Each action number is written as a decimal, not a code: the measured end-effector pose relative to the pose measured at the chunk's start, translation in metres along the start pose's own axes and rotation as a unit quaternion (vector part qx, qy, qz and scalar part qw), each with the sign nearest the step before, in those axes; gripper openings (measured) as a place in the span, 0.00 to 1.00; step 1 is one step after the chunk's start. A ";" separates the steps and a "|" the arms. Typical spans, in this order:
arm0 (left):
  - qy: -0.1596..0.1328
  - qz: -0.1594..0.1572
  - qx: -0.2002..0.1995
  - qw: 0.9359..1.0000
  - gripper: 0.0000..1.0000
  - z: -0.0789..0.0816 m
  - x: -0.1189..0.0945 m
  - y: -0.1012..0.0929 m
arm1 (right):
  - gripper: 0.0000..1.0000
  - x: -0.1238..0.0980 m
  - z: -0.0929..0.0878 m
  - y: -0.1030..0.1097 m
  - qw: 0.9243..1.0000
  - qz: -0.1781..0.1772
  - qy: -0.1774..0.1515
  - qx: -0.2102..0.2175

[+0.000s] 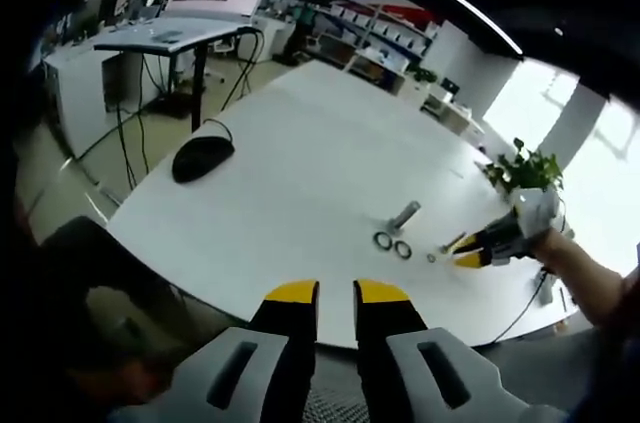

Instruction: Place the washer onto the threaded stud by aligning its center hole with the stud, sliding it down to the base, and recovering from edge contact or off-axis alignment until the washer reaches the visible bottom stop.

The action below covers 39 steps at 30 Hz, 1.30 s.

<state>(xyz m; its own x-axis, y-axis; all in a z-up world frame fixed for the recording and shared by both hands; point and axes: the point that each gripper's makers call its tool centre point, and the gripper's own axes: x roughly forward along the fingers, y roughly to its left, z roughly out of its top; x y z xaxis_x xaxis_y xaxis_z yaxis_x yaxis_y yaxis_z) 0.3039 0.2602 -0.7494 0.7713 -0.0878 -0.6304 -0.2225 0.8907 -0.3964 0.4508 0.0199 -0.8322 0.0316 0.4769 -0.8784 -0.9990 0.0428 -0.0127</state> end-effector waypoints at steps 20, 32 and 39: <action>-0.001 -0.003 -0.001 1.000 0.12 0.000 0.000 0.000 | 0.13 -0.042 0.016 -0.010 0.999 0.000 0.002 -0.032; 0.007 -0.011 0.012 1.000 0.14 -0.002 0.001 -0.004 | 0.13 -0.045 0.020 -0.023 0.997 0.004 0.024 -0.074; 0.011 -0.014 0.019 1.000 0.15 -0.004 0.001 -0.005 | 0.13 -0.040 0.020 -0.029 0.995 0.003 0.040 -0.094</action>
<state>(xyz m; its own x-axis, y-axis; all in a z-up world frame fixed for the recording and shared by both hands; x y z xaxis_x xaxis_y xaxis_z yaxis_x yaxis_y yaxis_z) 0.3036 0.2539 -0.7504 0.7630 -0.1226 -0.6346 -0.1781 0.9040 -0.3888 0.4795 0.0174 -0.7875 0.0304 0.4053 -0.9137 -0.9877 -0.1282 -0.0897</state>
